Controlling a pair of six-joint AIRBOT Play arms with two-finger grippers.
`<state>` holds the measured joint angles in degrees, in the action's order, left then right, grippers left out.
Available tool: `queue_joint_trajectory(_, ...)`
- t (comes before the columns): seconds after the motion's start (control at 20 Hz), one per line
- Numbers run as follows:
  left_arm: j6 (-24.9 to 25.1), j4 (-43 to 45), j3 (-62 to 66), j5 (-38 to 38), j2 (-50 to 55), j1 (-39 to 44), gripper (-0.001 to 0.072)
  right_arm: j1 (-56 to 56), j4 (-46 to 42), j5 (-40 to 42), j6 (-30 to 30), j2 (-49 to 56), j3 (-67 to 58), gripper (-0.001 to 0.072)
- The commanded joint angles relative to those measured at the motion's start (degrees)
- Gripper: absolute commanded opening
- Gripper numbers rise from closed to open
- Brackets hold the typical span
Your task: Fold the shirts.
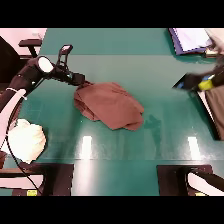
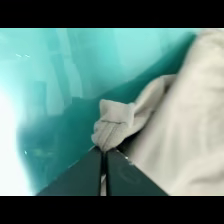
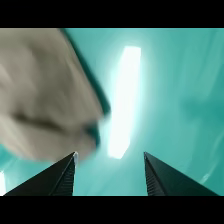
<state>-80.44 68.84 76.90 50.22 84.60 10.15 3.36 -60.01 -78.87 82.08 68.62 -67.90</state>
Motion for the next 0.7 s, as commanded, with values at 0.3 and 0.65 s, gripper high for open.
queue_joint_trajectory(0.3,0.5,0.6,0.5,0.4,-1.0,-0.6,0.0021,13.1,16.9,15.3,-3.1,20.3,10.0,0.0485)
queue_joint_trajectory(0.65,0.5,1.4,0.8,0.5,-3.3,-0.6,0.0020,18.3,10.8,17.7,-3.1,24.4,-2.5,0.0020)
